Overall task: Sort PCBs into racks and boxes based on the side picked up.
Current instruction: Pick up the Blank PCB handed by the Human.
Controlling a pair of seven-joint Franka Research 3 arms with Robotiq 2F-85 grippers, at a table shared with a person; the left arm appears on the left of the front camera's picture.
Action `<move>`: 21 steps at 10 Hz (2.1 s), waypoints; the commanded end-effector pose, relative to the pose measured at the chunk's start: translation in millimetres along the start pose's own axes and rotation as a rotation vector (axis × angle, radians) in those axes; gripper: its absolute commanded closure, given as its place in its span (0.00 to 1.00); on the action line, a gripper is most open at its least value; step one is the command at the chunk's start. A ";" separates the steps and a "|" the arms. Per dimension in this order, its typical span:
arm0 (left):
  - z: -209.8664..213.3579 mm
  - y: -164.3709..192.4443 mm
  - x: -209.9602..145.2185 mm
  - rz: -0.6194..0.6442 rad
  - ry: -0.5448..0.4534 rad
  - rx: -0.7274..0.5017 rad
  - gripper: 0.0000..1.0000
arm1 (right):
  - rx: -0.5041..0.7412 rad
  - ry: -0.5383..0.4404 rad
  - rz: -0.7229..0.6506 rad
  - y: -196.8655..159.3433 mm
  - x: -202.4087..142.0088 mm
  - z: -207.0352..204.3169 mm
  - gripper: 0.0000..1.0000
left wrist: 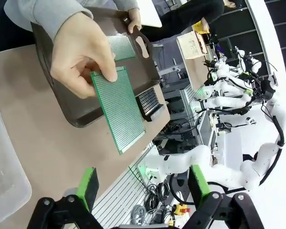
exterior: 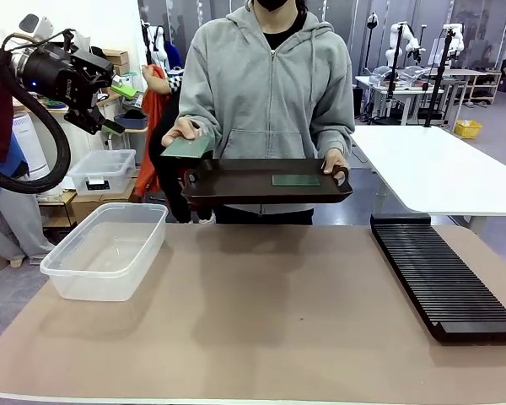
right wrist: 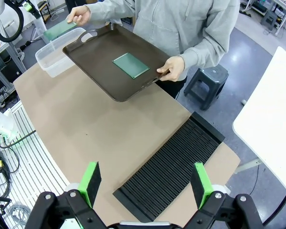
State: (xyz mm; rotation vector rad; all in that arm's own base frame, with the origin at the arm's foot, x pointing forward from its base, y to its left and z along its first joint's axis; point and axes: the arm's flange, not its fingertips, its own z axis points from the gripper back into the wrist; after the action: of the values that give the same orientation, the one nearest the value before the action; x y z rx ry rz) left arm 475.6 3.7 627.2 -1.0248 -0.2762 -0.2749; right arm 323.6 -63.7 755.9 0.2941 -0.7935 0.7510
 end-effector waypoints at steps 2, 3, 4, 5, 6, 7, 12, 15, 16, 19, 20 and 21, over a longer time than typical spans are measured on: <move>-24.8 15.2 5.7 0.116 -0.040 -0.084 0.00 | 0.002 0.001 0.001 0.7 -0.4 -0.9 0.00; -31.8 17.9 6.2 0.144 -0.046 -0.106 0.00 | 0.002 0.001 0.001 0.7 -0.4 -0.9 0.00; -37.9 24.3 9.6 0.156 -0.053 -0.161 0.00 | 0.002 0.001 0.001 0.7 -0.4 -0.9 0.00; -41.7 31.1 8.5 0.162 -0.062 -0.198 0.00 | 0.002 0.001 0.001 0.7 -0.4 -0.9 0.00; -49.3 36.5 5.5 0.165 -0.059 -0.233 0.00 | 0.002 0.001 0.001 0.7 -0.4 -0.9 0.00; -56.5 43.3 4.3 0.159 -0.062 -0.249 0.00 | 0.002 0.001 0.001 0.7 -0.4 -0.9 0.00; -83.6 62.1 4.9 0.170 -0.043 -0.292 0.00 | 0.002 0.001 0.001 0.7 -0.4 -0.9 0.00; -91.1 66.1 13.7 0.192 -0.036 -0.346 0.11 | 0.002 0.001 0.001 0.7 -0.4 -0.9 0.00; -93.6 68.1 13.4 0.202 -0.016 -0.371 0.60 | 0.002 0.001 0.001 0.7 -0.4 -0.9 0.00; -95.4 73.1 14.9 0.227 -0.008 -0.412 1.00 | 0.002 0.001 0.001 0.7 -0.4 -0.9 0.00; -94.8 73.0 14.1 0.232 0.000 -0.418 1.00 | 0.002 0.001 0.001 0.7 -0.4 -0.9 0.00; -94.8 75.1 14.0 0.233 0.007 -0.421 0.98 | 0.002 0.001 0.001 0.7 -0.4 -0.9 0.00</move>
State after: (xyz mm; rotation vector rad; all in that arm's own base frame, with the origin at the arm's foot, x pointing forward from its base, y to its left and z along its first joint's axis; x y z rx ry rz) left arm 521.0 -46.5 522.1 -1.4288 -0.0975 -0.1283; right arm 323.7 -63.7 755.9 0.2941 -0.7935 0.7510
